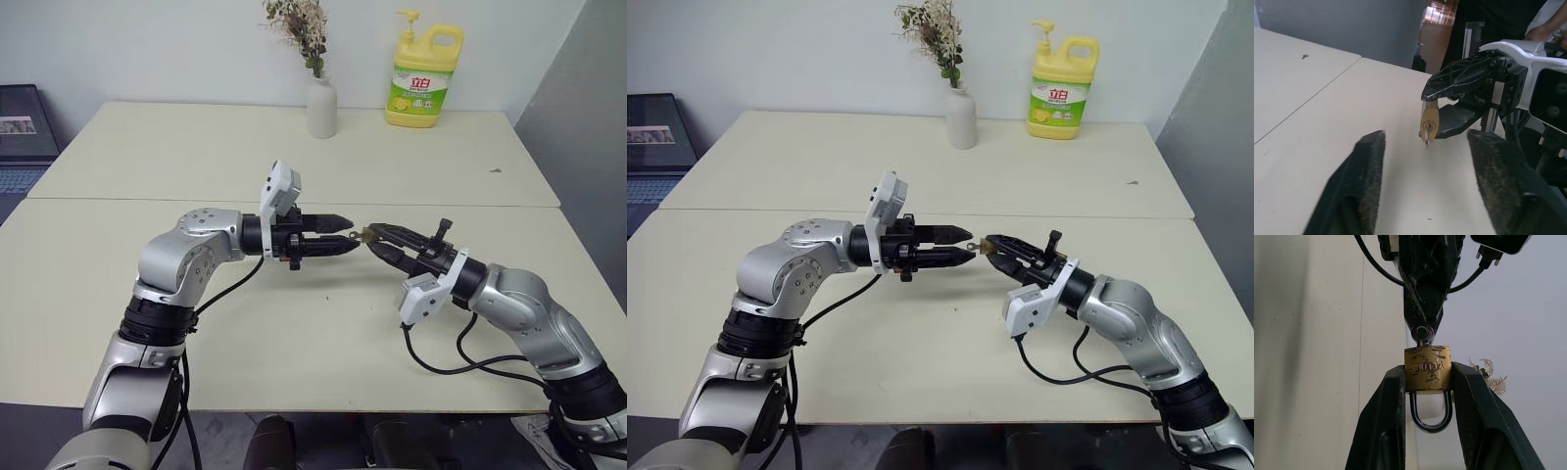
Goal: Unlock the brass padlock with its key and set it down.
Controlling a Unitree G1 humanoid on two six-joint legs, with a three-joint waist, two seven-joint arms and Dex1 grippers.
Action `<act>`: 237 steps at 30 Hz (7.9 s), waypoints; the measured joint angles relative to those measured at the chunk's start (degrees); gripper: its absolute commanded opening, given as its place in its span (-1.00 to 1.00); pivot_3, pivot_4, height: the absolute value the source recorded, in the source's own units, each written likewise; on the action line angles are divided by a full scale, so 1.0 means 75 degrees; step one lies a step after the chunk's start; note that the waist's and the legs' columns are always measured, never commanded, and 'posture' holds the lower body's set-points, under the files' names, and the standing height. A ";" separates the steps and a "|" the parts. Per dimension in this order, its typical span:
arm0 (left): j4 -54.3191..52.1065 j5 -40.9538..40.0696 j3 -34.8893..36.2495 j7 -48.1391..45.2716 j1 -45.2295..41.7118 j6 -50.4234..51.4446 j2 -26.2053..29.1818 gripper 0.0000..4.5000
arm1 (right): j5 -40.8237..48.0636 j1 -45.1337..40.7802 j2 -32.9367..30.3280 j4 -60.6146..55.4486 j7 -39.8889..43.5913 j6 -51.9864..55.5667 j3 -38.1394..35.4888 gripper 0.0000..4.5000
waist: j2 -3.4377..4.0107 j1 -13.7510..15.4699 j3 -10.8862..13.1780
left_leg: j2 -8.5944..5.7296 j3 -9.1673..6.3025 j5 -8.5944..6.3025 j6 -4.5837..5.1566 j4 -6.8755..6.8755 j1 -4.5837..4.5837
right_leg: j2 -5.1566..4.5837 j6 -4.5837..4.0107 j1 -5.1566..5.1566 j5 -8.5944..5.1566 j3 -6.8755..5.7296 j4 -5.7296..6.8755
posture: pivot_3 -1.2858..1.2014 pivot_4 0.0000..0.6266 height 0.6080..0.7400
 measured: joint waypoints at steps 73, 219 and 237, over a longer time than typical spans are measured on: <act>-0.0111 0.0063 0.0241 -0.0014 0.0102 0.0584 -0.0062 -0.18 | 0.0609 0.0033 0.0401 0.0022 0.0646 0.0332 -0.0030 -0.58 | 0.0000 0.0038 0.0000 | 0.0000 -0.0010 0.0000 0.0000 0.0003 0.0002 | 0.0000 0.0000 0.0006 0.0000 -0.0008 0.0005 | 0.03 -0.52 1.00; -0.0064 0.0247 -0.0283 0.1380 0.1370 0.1105 -0.0672 -0.92 | 0.5607 0.1129 -0.1042 -0.2298 0.3927 0.5934 -0.1144 0.96 | -0.0001 0.0044 -0.0002 | -0.0006 -0.0034 0.0000 0.0003 0.0008 0.0004 | 0.0002 0.0039 0.0022 -0.0018 -0.0017 -0.0003 | 0.03 -0.52 1.00; 0.1408 0.0874 -0.0563 0.1837 0.1210 0.1016 -0.1568 -0.60 | 0.4593 0.0886 -0.1086 -0.2209 0.3766 0.6167 -0.0322 1.00 | -0.0001 0.0039 -0.0002 | -0.0008 -0.0037 0.0000 0.0003 0.0005 0.0004 | 0.0003 0.0038 0.0020 -0.0016 -0.0017 -0.0004 | 0.03 -0.52 1.00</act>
